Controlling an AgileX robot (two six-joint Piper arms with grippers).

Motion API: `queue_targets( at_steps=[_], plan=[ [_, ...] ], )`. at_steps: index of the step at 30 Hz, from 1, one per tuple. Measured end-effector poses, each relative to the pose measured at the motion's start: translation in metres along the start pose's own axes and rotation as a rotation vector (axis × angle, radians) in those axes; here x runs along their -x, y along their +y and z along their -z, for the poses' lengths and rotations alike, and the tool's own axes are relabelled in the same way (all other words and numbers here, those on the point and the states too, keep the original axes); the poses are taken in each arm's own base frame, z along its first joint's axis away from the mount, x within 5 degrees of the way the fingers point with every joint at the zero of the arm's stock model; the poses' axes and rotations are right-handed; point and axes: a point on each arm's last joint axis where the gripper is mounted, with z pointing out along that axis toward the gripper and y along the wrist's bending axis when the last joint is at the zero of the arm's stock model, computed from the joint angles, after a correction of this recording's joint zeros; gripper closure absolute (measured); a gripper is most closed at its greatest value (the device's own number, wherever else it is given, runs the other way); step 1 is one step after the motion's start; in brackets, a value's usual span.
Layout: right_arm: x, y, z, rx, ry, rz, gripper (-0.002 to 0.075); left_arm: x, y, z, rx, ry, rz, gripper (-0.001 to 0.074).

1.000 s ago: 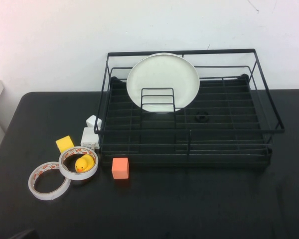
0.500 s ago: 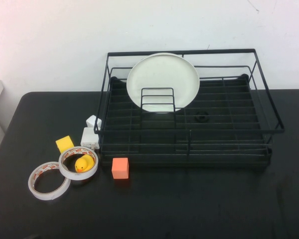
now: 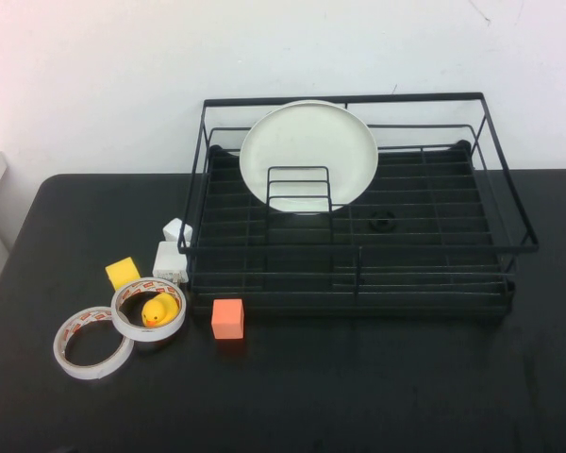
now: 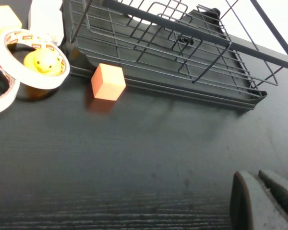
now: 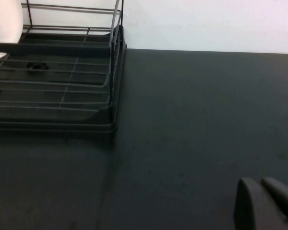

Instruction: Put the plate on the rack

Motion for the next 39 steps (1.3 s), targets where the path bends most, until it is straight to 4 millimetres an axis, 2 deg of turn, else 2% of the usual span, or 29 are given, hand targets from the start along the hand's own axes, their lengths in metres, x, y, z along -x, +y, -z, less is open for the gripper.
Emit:
queue_targets(
  at_steps=[11, 17, 22, 26, 30, 39],
  plan=[
    [0.000, 0.000, 0.000, -0.001, 0.002, 0.002, 0.0718, 0.000, 0.001, 0.000, 0.011, 0.002, -0.016, 0.0736],
    [0.000, 0.000, 0.000, -0.001, 0.002, 0.002, 0.0718, 0.005, 0.026, -0.005, 0.191, -0.194, -0.099, 0.0736],
    [0.000, 0.000, 0.000, -0.001, 0.002, 0.002, 0.0718, -0.010, 0.049, -0.007, 0.295, -0.303, -0.093, 0.0736],
    [0.000, 0.000, 0.000, -0.001, 0.002, 0.002, 0.0718, -0.023, 0.059, -0.005, 0.321, -0.366, -0.065, 0.0736],
    [0.000, 0.000, 0.000, -0.001, 0.002, 0.002, 0.0718, -0.025, 0.060, 0.001, 0.343, -0.435, -0.075, 0.0736],
    [0.000, 0.000, 0.000, -0.001, 0.002, 0.002, 0.0718, -0.035, 0.066, 0.001, 0.424, -0.307, -0.161, 0.0736]
  ],
)
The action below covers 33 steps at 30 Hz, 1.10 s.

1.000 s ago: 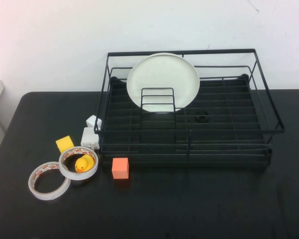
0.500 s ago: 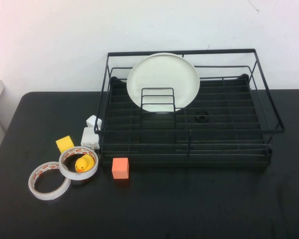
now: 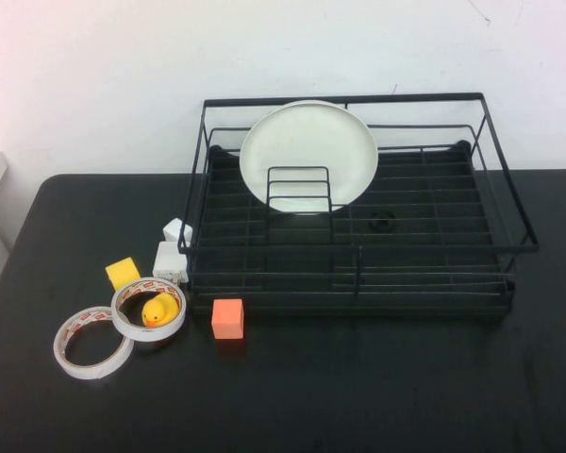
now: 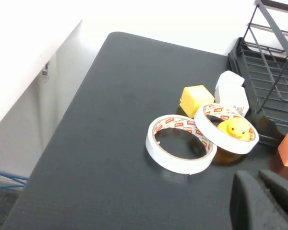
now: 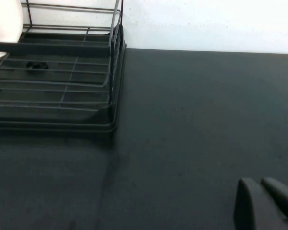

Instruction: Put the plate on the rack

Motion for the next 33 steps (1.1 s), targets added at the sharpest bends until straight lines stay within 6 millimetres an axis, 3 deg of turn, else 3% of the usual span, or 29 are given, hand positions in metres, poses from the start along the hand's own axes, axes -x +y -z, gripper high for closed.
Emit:
queue_targets(
  at_steps=[33],
  plan=[
    [0.0000, 0.0000, 0.0000, 0.000, 0.000, 0.000, 0.0718, -0.0004, 0.0002, 0.0000, 0.003, 0.004, -0.013, 0.0736]
  ],
)
